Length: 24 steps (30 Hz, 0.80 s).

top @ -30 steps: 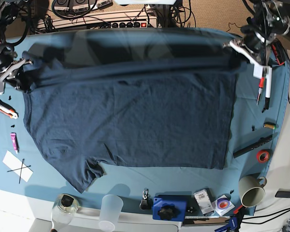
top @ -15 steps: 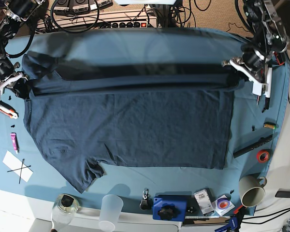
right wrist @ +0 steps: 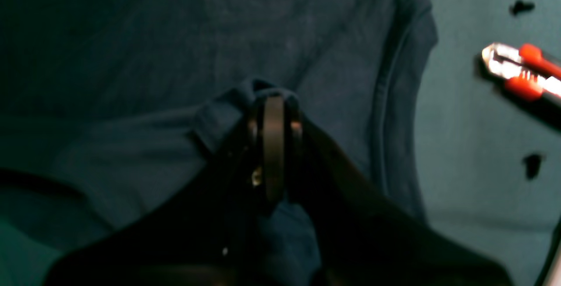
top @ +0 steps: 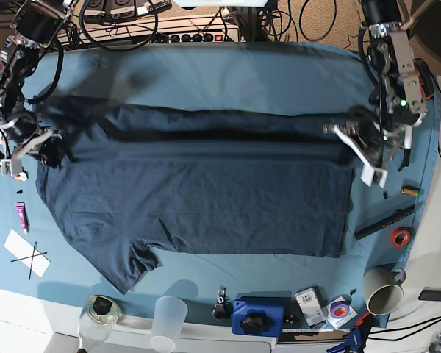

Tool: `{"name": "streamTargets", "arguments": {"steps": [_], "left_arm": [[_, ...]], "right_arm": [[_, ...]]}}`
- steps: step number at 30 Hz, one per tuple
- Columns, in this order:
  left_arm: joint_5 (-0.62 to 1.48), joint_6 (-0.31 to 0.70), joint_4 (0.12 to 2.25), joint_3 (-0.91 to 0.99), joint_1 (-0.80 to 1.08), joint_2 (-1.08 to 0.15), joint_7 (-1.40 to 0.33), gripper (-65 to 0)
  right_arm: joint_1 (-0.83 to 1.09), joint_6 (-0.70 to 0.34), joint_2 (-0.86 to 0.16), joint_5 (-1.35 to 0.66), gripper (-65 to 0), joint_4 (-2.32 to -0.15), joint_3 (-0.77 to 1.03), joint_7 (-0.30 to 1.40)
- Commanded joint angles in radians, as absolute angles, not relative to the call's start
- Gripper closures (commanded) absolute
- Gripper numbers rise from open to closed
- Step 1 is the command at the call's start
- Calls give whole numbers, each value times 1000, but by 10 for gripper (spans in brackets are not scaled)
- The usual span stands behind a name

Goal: Fold the T-shirt properly
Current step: 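Lift the shoulder edge and fold it over toward the hem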

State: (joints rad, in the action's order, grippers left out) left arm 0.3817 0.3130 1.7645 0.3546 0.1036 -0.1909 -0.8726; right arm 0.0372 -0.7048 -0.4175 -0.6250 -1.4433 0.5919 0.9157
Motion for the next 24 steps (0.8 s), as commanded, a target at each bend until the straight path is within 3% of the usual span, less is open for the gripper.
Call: {"name": "streamTargets", "arguments": {"steps": [1, 12, 24], "left_arm": [[353, 286, 1781, 363, 78, -207, -836, 0], [359, 288, 1597, 362, -47, -216, -830, 0], [358, 308, 1565, 362, -84, -216, -800, 0]], "right_arm": [[8, -698, -448, -621, 0, -1458, 596, 879], [-31, -686, -449, -502, 0, -1450, 525, 787], [-229, -677, -448, -473, 0, -1187, 485, 739]]}}
